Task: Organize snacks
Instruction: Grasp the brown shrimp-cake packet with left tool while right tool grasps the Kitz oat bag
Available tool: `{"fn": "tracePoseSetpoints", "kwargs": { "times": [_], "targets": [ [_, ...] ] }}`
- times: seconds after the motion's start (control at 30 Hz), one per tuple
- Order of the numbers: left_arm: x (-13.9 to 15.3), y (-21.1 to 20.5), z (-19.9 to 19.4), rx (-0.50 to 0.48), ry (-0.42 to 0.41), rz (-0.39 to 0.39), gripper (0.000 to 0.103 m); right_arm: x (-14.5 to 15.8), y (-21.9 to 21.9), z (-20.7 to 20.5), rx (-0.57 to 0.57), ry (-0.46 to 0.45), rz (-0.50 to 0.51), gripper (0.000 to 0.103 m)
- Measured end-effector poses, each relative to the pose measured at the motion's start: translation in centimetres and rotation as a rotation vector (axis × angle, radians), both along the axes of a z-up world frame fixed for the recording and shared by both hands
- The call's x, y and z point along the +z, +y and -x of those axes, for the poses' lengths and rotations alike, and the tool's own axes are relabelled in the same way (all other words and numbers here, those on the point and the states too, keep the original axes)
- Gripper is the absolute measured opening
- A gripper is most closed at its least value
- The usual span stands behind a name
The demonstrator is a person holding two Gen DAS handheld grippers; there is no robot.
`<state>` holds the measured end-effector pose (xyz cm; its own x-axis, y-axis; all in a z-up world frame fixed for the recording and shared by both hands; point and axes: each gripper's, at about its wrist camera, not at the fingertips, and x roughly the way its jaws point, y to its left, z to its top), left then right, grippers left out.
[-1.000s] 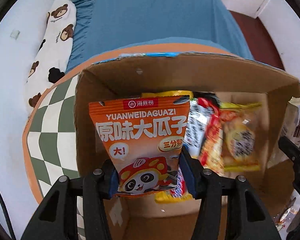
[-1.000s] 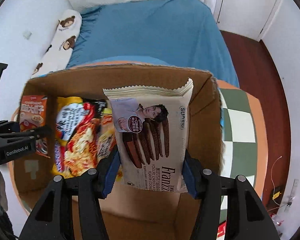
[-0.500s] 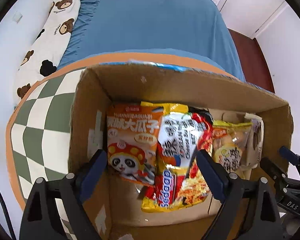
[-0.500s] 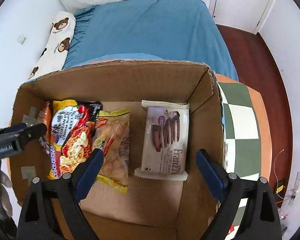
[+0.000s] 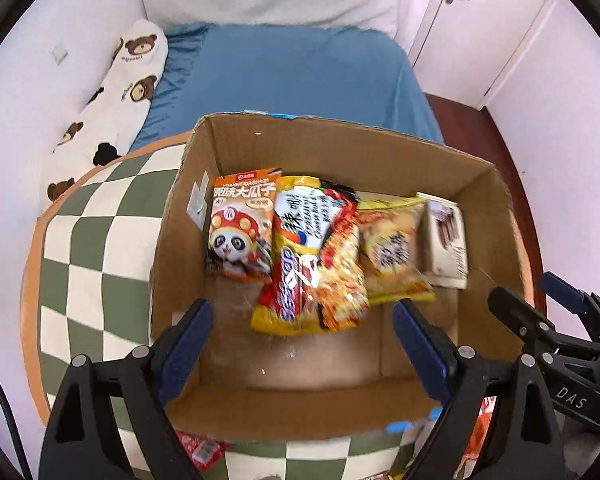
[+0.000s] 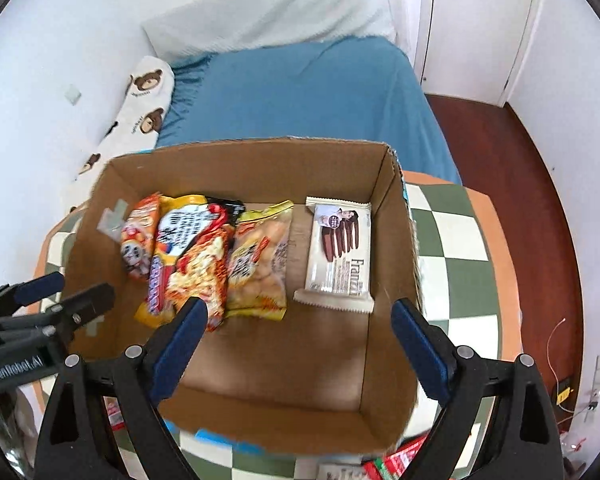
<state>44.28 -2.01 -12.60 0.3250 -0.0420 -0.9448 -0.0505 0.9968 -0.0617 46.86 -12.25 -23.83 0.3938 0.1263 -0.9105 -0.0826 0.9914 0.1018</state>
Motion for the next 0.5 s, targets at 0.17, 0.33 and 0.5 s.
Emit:
{"fn": "tracePoseSetpoints", "kwargs": {
  "times": [0.17,0.33,0.5],
  "targets": [
    [2.3,-0.7,3.6,0.002,-0.046,0.019,0.091,2.6,-0.2,3.8,-0.001,-0.049,-0.026,0.094],
    [3.4,-1.2,7.9,0.009,-0.053,0.052,0.091,4.1,-0.9,8.3,-0.011,-0.060,-0.066,0.093],
    [1.4,-2.0,13.1,0.029,0.002,0.106,0.091,3.3,-2.6,13.6,-0.035,-0.022,-0.090,0.093]
  ]
}}
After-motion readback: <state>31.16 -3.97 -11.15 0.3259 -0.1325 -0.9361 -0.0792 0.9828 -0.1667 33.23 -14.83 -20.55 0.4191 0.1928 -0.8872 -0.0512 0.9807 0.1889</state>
